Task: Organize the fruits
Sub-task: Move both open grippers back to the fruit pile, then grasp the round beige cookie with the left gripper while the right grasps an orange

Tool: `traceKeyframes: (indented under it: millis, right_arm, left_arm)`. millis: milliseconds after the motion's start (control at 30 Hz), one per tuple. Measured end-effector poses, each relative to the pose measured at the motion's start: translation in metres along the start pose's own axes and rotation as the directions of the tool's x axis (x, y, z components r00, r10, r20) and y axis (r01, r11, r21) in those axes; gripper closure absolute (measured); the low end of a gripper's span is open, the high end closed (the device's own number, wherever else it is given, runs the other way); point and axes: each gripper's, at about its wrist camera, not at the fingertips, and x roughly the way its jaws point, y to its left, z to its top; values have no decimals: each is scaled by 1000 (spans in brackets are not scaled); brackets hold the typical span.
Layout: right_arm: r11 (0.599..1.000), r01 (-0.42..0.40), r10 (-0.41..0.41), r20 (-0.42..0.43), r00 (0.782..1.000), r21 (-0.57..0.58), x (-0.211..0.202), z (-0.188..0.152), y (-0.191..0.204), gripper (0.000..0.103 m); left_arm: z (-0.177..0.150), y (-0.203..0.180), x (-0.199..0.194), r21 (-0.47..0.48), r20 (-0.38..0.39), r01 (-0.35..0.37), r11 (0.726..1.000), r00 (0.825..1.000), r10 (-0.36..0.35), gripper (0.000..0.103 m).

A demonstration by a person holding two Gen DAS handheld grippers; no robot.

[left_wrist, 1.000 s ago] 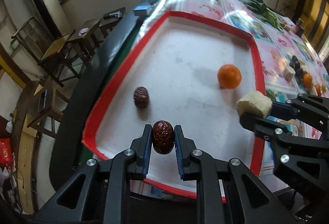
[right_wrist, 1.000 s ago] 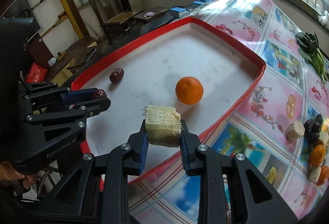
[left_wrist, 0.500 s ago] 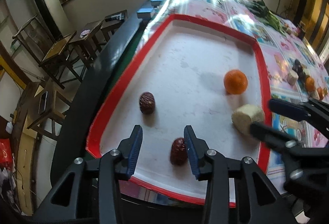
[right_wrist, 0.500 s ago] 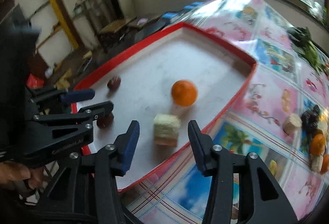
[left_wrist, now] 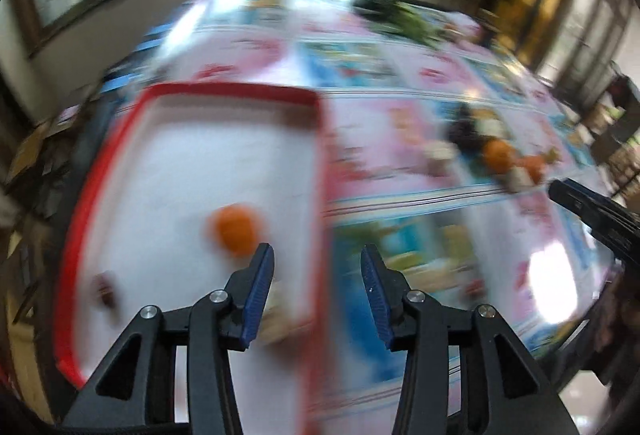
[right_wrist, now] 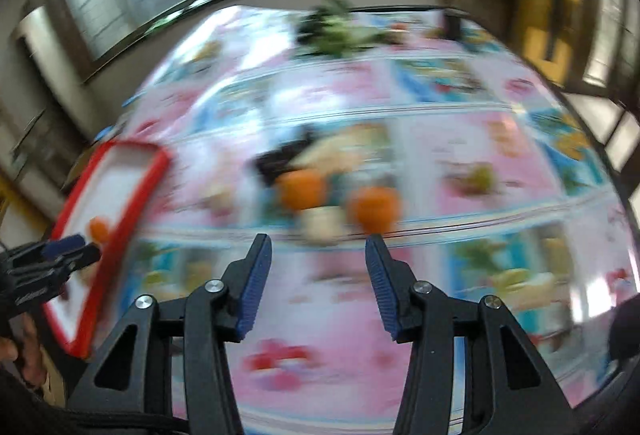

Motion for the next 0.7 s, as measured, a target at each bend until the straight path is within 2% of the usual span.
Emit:
traceKeyframes:
  millis: [100, 200, 267, 433, 700]
  right_arm:
    - [1000, 17, -17, -7, 1000, 9, 11, 12, -23, 53]
    - [1000, 4, -4, -21, 1000, -13, 27, 24, -31, 53]
    - [1000, -13, 13, -30, 999, -22, 32, 25, -34, 53]
    - [997, -68, 64, -67, 996, -47, 47, 25, -35, 53]
    - [992, -110, 103, -102, 989, -59, 63, 23, -30, 53]
  left_arm:
    - [18, -33, 21, 46, -28, 74, 996, 997, -73, 58]
    - [33, -58, 42, 93, -57, 74, 993, 996, -69, 58]
    - [41, -67, 55, 93, -70, 70, 993, 995, -64, 58]
    - [53, -71, 71, 81, -85, 42, 996, 996, -35, 58]
    - [67, -76, 92, 94, -88, 53, 994, 995, -45, 58]
